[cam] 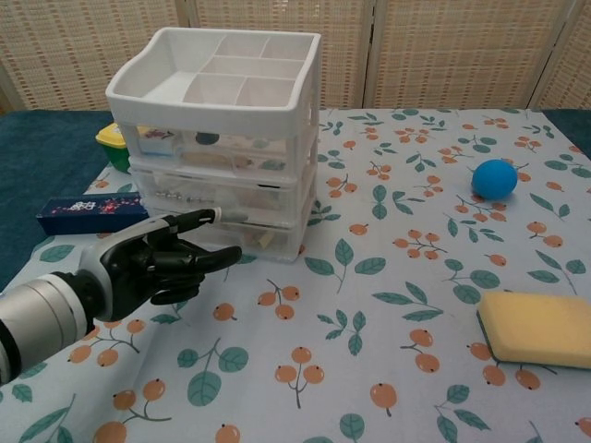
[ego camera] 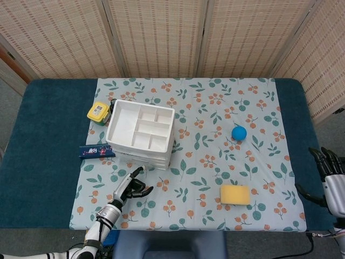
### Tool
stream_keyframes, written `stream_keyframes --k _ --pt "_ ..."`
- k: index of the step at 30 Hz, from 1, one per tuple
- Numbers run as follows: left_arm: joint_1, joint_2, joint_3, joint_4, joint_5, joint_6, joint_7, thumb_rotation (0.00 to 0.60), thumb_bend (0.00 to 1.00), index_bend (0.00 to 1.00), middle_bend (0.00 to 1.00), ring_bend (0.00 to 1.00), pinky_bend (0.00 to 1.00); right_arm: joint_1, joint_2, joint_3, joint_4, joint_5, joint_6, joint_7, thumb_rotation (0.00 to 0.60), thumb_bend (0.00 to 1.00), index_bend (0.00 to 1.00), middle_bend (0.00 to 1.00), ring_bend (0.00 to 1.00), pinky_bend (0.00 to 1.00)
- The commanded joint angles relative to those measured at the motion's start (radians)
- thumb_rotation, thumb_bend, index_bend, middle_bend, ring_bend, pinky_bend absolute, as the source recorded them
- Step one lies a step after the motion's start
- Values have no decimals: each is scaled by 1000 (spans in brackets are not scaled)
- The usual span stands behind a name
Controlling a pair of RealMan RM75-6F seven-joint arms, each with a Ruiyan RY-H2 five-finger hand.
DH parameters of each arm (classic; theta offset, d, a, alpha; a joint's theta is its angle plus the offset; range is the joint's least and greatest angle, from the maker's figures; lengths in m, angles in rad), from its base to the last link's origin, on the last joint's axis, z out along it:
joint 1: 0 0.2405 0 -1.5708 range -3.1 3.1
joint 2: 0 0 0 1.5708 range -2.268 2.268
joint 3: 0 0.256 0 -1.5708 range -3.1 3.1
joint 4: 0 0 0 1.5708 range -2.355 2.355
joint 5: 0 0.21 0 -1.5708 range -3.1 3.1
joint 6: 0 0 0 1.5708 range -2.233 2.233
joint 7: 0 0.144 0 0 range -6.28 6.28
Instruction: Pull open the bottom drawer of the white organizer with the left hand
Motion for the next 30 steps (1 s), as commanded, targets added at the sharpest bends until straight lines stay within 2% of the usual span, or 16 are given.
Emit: stream_keyframes --k 1,5,9,21,30 --pt "17 -34 -14 8 -17 25 -6 600 284 197 1000 1000 1000 -1 0 -1 -1 0 1 -2 600 246 0 101 0 0" --pt "39 -85 -36 27 -39 61 -21 600 284 198 1000 1000 1000 -5 0 -1 -3 2 4 -2 600 247 0 101 0 0" --pt "45 -106 -47 39 -53 55 -23 600 284 198 1000 1000 1000 -5 0 -2 -2 3 2 -3 600 246 0 101 0 0" --pt "69 -125 -66 59 -42 56 -31 600 285 200 1000 1000 1000 -9 -1 -3 -4 7 0 -2 600 246 0 101 0 0" --pt "64 -131 -97 58 -61 2 -64 600 284 204 1000 1000 1000 -13 1 -3 -6 11 2 -4 600 247 0 101 0 0"
